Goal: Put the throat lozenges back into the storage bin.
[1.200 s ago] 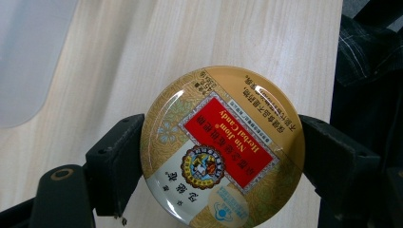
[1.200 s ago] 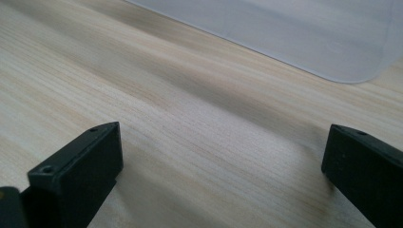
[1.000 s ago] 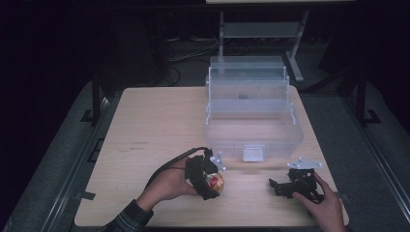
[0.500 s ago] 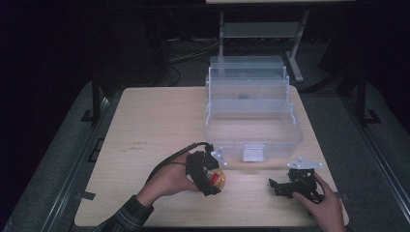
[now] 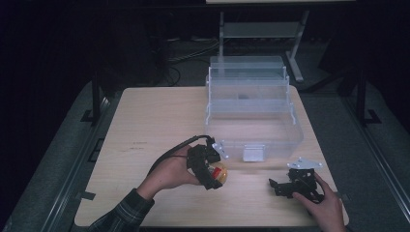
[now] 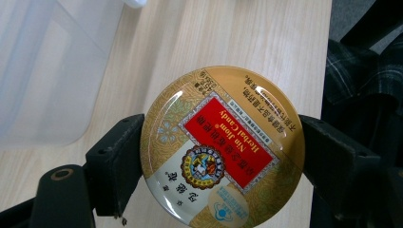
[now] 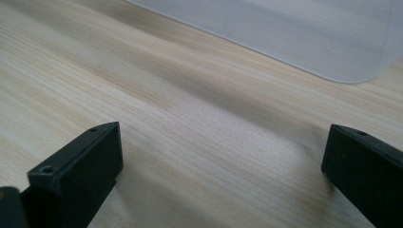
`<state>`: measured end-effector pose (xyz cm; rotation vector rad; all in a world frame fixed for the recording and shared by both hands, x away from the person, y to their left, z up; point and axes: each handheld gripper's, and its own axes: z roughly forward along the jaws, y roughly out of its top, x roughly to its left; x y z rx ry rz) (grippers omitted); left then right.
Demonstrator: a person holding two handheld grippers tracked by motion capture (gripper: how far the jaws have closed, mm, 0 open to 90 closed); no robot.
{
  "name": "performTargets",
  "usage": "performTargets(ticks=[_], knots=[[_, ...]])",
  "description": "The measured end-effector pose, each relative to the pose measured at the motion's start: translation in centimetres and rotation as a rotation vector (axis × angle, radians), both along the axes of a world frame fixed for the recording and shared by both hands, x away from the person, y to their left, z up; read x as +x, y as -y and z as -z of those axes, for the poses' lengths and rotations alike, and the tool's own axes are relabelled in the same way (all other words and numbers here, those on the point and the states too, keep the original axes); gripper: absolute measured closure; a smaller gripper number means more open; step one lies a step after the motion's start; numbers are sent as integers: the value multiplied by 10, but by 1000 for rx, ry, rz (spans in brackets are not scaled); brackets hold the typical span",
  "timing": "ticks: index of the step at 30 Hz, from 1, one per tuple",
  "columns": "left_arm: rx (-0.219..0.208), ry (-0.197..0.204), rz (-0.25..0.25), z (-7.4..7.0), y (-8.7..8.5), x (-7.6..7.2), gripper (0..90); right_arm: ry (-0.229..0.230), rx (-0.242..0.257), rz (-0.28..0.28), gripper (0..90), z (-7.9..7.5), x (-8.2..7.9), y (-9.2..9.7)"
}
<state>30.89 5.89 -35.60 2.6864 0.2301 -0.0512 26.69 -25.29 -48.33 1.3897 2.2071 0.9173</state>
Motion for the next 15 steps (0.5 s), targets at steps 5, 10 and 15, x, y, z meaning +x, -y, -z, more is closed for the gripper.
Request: performTargets(ticks=[5, 10, 15], knots=[[-6, -1, -6, -3, 1, 4, 196, -1, 1, 1, 0, 0, 0, 0], [-11, -5, -6, -8, 2, 8, 196, 0, 1, 0, 0, 0, 0, 0], [-19, -4, -14, -13, 2, 12, 196, 0, 1, 0, 0, 0, 0, 0]])
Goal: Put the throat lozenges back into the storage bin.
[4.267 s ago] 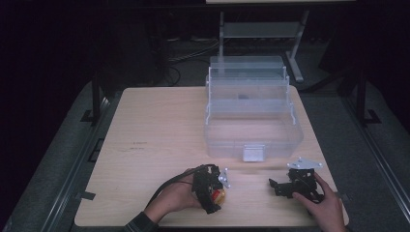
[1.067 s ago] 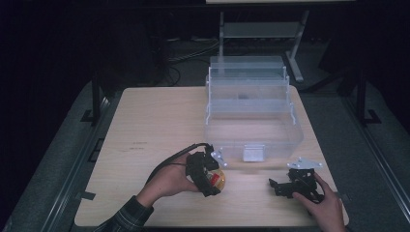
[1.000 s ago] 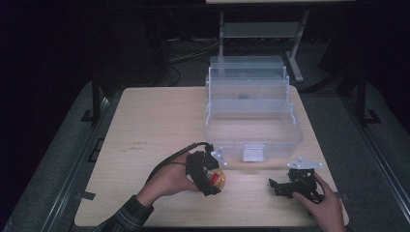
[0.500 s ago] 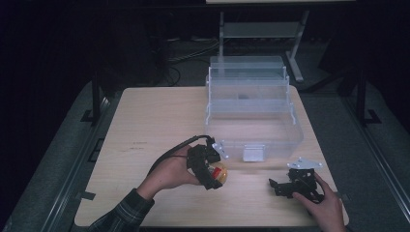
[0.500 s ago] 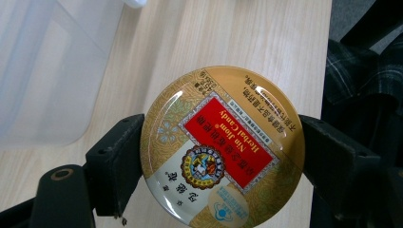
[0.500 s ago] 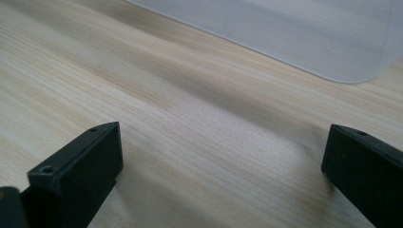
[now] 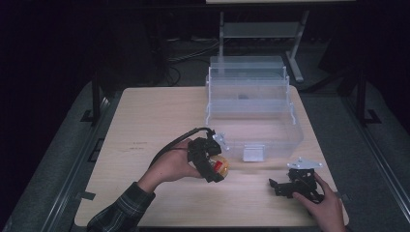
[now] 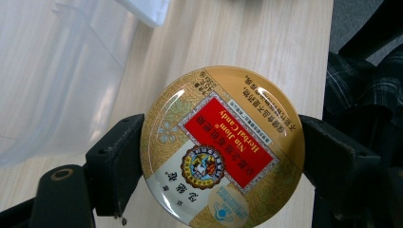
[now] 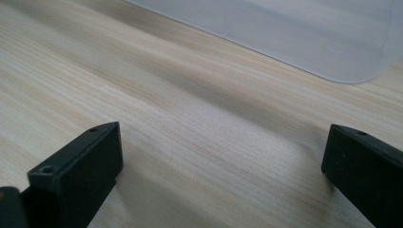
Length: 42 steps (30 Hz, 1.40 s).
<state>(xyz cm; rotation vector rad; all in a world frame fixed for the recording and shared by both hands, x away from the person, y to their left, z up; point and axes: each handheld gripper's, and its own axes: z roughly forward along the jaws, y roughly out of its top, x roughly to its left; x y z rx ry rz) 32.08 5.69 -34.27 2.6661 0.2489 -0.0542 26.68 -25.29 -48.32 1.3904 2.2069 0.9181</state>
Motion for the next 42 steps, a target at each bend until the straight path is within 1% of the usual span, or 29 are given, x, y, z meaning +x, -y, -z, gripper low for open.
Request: performTargets(ticks=[7, 11, 12, 13, 17, 18, 27, 28, 31, 37, 39, 42], knots=[[-4, -2, -9, -7, 0, 7, 196, 1, -1, -1, 0, 0, 0, 0], [-2, 7, -13, -11, 1, 12, 196, 0, 0, 0, 0, 0, 0, 0], [-3, 4, -21, -13, 1, 13, 196, 0, -1, 0, 0, 0, 0, 0], [-3, 9, -17, -14, 1, 14, 196, 0, 0, 1, 0, 0, 0, 0], [-8, 9, -32, -18, 2, 18, 196, -1, -1, 0, 0, 0, 0, 0], [-8, 13, -28, -19, 2, 20, 196, 0, -1, -1, 0, 0, 0, 0], [-20, 13, -55, -28, 3, 32, 196, 1, 0, 0, 0, 0, 0, 0], [-22, 17, -59, -29, 4, 35, 196, -1, -1, 0, 0, 0, 0, 0], [-18, 17, -60, -31, 5, 38, 196, -1, -1, 0, 0, 0, 0, 0], [-24, 7, -90, -35, 9, 47, 196, 0, 0, 0, 0, 0, 0, 0], [-21, 17, -91, -36, 10, 51, 196, 0, 0, 0, 0, 0, 0, 0], [-23, 18, -105, -37, 11, 57, 196, 0, 0, 0, 0, 0, 0, 0]])
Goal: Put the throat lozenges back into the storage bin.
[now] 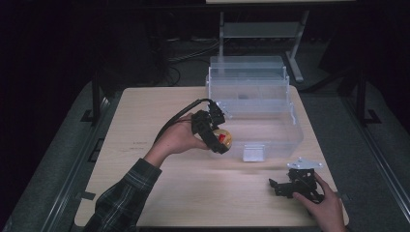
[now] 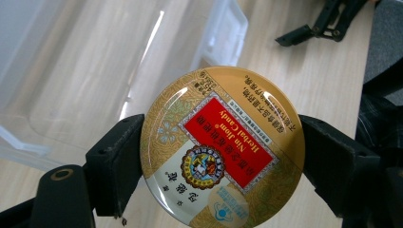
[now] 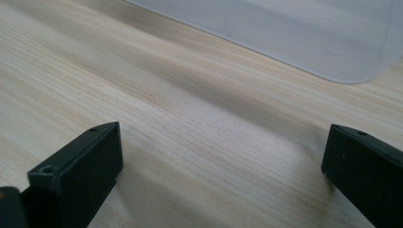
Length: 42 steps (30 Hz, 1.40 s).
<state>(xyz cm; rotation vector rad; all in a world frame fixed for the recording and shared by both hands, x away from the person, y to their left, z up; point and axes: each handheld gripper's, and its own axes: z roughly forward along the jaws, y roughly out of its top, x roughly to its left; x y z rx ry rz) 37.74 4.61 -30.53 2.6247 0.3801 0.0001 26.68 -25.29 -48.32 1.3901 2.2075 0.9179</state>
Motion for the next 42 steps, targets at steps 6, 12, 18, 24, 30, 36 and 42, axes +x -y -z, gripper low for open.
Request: performTargets(ticks=[6, 12, 18, 24, 30, 36, 42], knots=[[8, 3, -26, -1, 3, 13, 196, 0, 0, 0, 0, 0, 0, 0], [20, 8, -34, -1, 6, 22, 196, 0, 0, 0, 0, 0, 0, 0], [29, 19, -44, -1, 11, 31, 196, -1, 0, 0, 0, 0, 0, 0], [33, 14, -66, 3, 15, 40, 196, -1, 3, 2, 0, 0, 0, 0], [56, 9, -80, 10, 18, 49, 196, -1, 2, 2, 0, 0, 0, 0], [71, 2, -103, 18, 18, 57, 196, -1, 1, 2, 0, 0, 0, 0], [95, -9, -115, 25, 17, 64, 196, 0, 2, 3, 0, 0, 0, 0]])
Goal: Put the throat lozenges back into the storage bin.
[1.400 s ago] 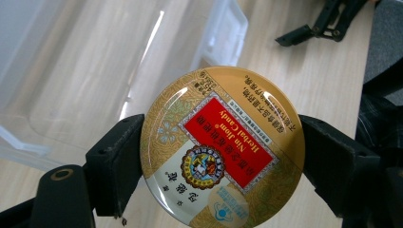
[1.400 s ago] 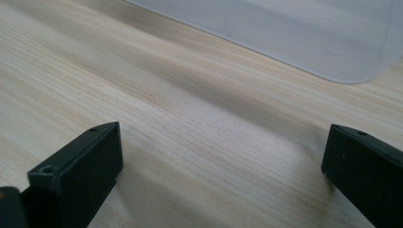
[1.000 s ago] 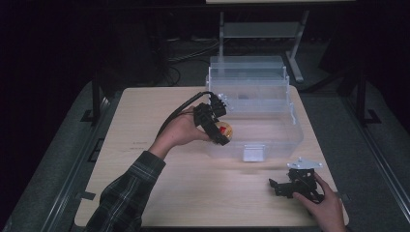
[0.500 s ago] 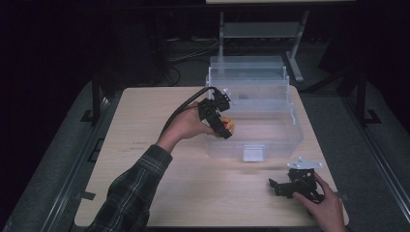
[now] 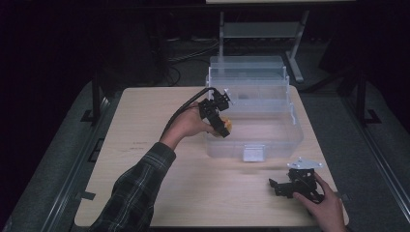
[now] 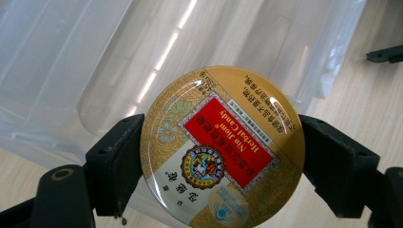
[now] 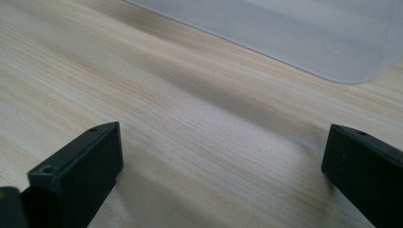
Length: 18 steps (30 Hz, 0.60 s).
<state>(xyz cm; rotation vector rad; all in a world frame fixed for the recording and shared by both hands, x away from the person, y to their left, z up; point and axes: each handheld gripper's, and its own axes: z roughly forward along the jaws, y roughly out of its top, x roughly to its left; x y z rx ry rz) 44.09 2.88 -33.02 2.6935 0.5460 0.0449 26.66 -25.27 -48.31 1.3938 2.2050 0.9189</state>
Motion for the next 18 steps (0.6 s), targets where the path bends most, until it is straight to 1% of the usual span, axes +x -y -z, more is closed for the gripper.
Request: performTargets(ticks=[2, 10, 15, 18], knots=[[-2, -1, -10, 2, 0, 1, 196, 0, 0, 0, 0, 0, 0, 0], [11, -12, -11, 9, -3, 5, 196, -1, 1, 0, 0, 0, 0, 0], [1, -20, -26, 14, -4, 7, 196, -1, 1, 0, 0, 0, 0, 0], [4, -22, -27, 16, -5, 8, 196, -1, 1, 0, 0, 0, 0, 0]])
